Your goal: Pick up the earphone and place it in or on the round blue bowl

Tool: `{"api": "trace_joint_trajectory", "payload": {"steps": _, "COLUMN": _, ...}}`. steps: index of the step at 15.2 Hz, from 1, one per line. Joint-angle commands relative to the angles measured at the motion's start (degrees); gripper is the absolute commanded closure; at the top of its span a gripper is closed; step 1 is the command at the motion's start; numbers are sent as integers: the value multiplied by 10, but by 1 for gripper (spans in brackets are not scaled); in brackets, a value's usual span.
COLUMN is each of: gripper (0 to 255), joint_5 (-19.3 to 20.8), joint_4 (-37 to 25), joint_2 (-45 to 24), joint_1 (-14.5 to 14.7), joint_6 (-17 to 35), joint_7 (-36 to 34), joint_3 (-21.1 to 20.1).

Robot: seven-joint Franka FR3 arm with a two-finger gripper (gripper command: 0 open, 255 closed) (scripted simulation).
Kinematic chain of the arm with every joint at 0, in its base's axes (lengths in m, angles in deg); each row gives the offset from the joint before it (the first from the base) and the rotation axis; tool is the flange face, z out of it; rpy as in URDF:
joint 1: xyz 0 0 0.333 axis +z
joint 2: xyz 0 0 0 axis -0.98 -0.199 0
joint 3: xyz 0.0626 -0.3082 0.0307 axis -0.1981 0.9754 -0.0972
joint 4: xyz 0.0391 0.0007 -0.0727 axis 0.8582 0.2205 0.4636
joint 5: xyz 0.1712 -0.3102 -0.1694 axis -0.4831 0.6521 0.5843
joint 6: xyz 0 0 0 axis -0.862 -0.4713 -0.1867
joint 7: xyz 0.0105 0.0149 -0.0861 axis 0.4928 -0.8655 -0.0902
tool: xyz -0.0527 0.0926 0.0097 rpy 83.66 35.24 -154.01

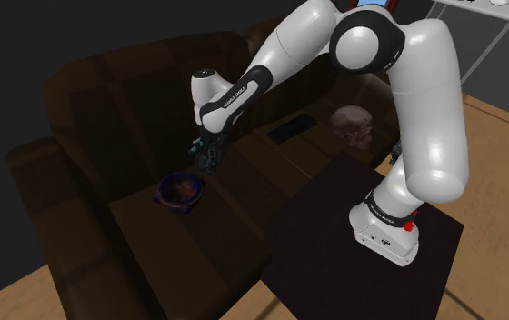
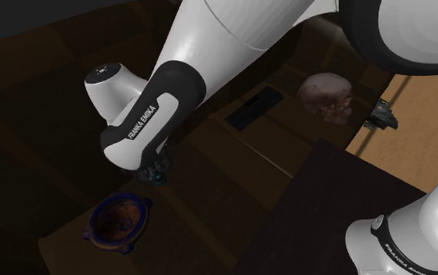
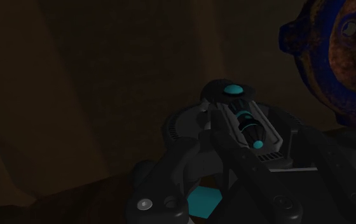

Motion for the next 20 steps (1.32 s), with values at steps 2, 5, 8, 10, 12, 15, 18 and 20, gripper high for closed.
{"api": "trace_joint_trajectory", "payload": {"steps": 2, "gripper": 255, "joint_5": -3, "joint_4": 2, "joint_2": 17, "joint_1": -2, "joint_6": -15, "joint_7": 2, "joint_3": -3}}
{"api": "trace_joint_trajectory", "payload": {"steps": 5, "gripper": 255, "joint_5": -6, "joint_4": 5, "joint_2": 35, "joint_1": -4, "joint_6": -30, "joint_7": 3, "joint_3": -5}}
{"api": "trace_joint_trajectory", "payload": {"steps": 8, "gripper": 255, "joint_5": -8, "joint_4": 6, "joint_2": 52, "joint_1": -5, "joint_6": -46, "joint_7": 5, "joint_3": -7}}
{"api": "trace_joint_trajectory", "payload": {"steps": 10, "gripper": 255, "joint_5": -10, "joint_4": 6, "joint_2": 63, "joint_1": -7, "joint_6": -56, "joint_7": 6, "joint_3": -9}}
{"api": "trace_joint_trajectory", "payload": {"steps": 12, "gripper": 255, "joint_5": -12, "joint_4": 6, "joint_2": 74, "joint_1": -8, "joint_6": -67, "joint_7": 7, "joint_3": -10}}
{"api": "trace_joint_trajectory", "payload": {"steps": 15, "gripper": 255, "joint_5": -15, "joint_4": 5, "joint_2": 89, "joint_1": -9, "joint_6": -84, "joint_7": 9, "joint_3": -12}}
{"api": "trace_joint_trajectory", "payload": {"steps": 18, "gripper": 255, "joint_5": -18, "joint_4": 2, "joint_2": 104, "joint_1": -10, "joint_6": -101, "joint_7": 11, "joint_3": -14}}
{"api": "trace_joint_trajectory", "payload": {"steps": 20, "gripper": 255, "joint_5": -20, "joint_4": 0, "joint_2": 113, "joint_1": -11, "joint_6": -112, "joint_7": 12, "joint_3": -15}}
